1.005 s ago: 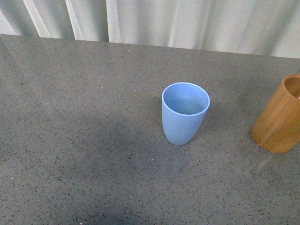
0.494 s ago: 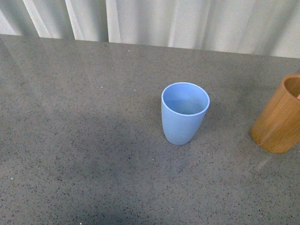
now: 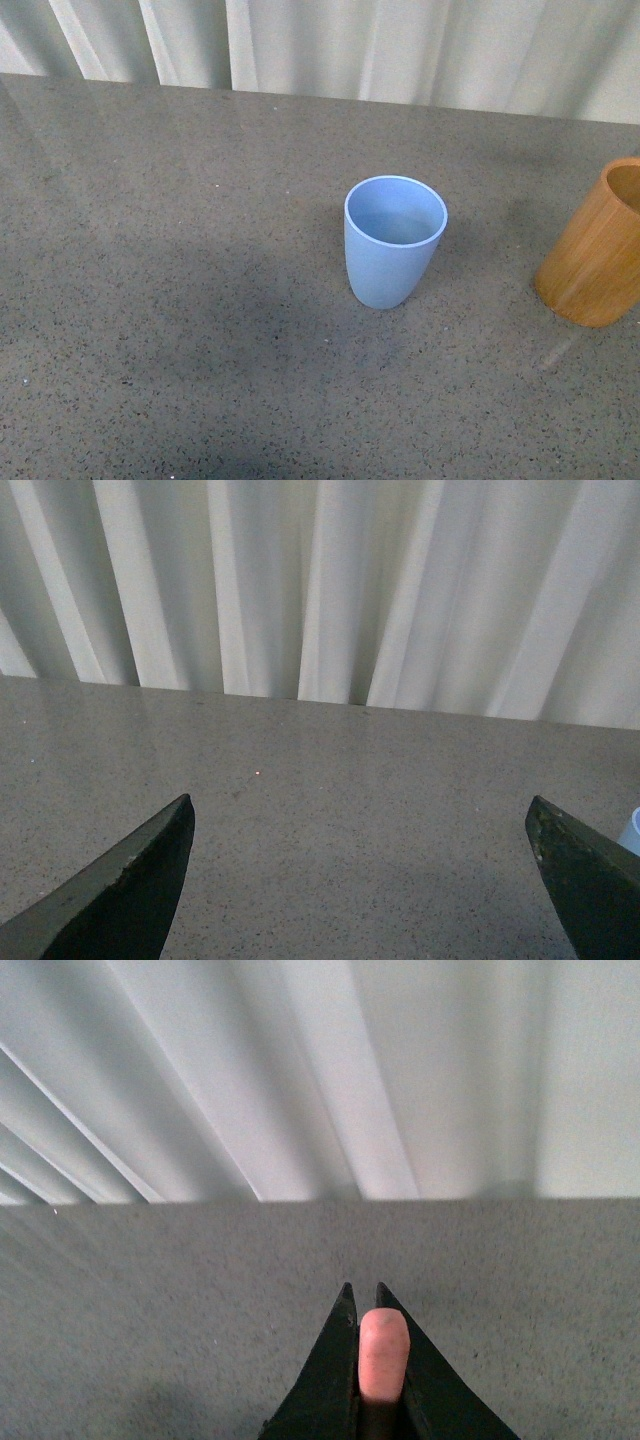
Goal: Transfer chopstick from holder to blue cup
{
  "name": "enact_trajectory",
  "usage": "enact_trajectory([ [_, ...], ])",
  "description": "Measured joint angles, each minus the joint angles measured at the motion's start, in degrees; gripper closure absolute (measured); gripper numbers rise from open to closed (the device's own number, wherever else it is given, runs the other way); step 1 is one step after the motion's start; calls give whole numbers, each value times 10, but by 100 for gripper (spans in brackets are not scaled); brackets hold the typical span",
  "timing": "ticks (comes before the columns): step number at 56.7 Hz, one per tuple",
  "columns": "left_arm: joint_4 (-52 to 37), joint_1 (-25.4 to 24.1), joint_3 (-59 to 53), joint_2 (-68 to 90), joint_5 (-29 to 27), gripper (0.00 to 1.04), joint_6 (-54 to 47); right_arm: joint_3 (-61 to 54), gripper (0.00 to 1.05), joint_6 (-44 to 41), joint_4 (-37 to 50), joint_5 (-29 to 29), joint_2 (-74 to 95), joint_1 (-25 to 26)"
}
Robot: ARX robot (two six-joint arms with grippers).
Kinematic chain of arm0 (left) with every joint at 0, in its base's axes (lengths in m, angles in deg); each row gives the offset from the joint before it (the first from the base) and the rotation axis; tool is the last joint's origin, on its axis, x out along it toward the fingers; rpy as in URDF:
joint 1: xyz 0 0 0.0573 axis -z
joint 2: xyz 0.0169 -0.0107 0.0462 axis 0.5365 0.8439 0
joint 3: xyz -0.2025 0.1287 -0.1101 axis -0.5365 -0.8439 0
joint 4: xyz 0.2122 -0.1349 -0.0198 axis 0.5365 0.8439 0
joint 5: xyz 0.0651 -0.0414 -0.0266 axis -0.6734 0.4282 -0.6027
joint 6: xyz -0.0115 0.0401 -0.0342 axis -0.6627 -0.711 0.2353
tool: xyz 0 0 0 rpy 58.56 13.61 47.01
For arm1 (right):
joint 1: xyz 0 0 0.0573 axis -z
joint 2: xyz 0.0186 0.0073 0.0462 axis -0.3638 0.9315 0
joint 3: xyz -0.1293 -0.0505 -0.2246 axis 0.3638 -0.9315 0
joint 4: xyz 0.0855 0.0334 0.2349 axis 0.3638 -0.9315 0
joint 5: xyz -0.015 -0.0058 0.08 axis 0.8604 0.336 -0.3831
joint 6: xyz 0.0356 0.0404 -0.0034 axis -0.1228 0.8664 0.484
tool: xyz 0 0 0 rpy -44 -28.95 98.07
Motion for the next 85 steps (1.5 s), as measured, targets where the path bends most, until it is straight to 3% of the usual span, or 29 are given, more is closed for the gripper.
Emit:
enact_trajectory([
  [11, 0, 0, 0, 0, 0, 7, 0, 47, 103, 13, -63, 34, -99, -34],
  [27, 0, 0, 0, 0, 0, 7, 0, 40, 103, 27, -10, 149, -37, -236],
  [36, 0, 0, 0, 0, 0, 7, 0, 71, 103, 30, 12, 186, 41, -309],
  [56, 0, 0, 0, 0, 0, 7, 0, 120, 103, 21, 12, 224, 147, -355],
  [71, 0, 0, 0, 0, 0, 7, 0, 83, 61, 0, 47, 266, 124, -367],
  [72, 0, 0, 0, 0, 0, 7, 0, 78, 62, -6, 59, 283, 121, -368],
  [74, 0, 0, 0, 0, 0, 7, 0, 40, 70, -39, 132, 385, 102, -369],
  [76, 0, 0, 0, 0, 0, 7, 0, 4, 77, -66, 179, 446, 79, -363],
  [79, 0, 0, 0, 0, -1, 7, 0, -38, 86, -84, 216, 481, 45, -349],
  [85, 0, 0, 0, 0, -1, 7, 0, -106, 102, -99, 240, 473, -11, -320],
])
